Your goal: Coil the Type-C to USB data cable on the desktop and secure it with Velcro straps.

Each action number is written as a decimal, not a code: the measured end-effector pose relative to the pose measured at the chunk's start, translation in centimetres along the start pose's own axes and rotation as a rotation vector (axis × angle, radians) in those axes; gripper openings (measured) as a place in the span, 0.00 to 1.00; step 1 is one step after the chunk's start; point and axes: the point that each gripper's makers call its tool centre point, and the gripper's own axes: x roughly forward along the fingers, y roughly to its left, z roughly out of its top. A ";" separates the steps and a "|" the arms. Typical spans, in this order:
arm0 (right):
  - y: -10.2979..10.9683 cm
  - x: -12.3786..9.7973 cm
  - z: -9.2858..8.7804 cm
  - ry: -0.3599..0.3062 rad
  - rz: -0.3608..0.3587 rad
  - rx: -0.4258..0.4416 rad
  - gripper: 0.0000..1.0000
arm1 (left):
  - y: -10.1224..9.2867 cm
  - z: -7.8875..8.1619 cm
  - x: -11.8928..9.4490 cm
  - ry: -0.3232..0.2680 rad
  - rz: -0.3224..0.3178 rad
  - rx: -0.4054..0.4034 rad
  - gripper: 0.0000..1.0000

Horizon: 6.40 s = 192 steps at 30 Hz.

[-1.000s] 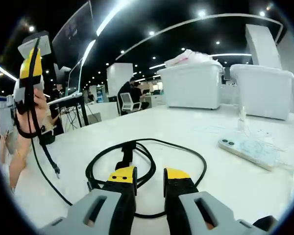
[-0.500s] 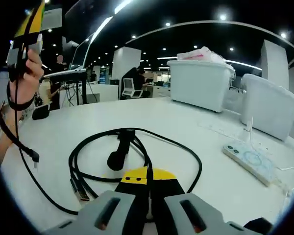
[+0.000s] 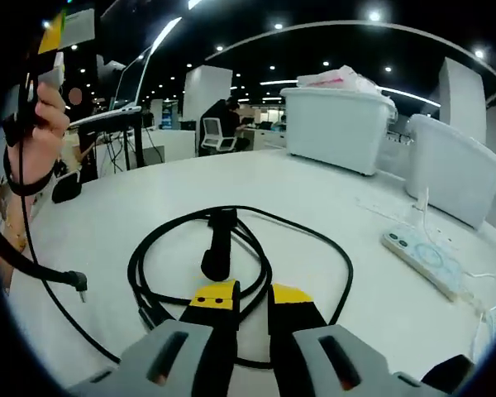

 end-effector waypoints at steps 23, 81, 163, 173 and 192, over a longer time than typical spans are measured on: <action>-2.1 -6.6 7.9 -0.395 0.019 0.012 0.00 | 0.7 -2.0 0.1 0.075 0.047 0.076 0.04; -1.3 -10.2 11.1 -0.575 0.087 -0.046 0.01 | 2.4 -4.1 0.1 0.206 0.124 0.372 0.04; -0.9 -13.1 13.2 -0.689 0.013 -0.145 0.00 | 2.5 -2.8 0.2 0.147 0.132 0.367 0.05; 2.5 -14.9 14.3 -0.754 0.035 -0.270 0.00 | 4.0 -4.1 0.0 0.236 0.194 0.513 0.05; 5.0 -16.0 14.8 -0.804 0.123 -0.290 0.00 | 5.2 -4.7 -0.4 0.298 0.243 0.646 0.07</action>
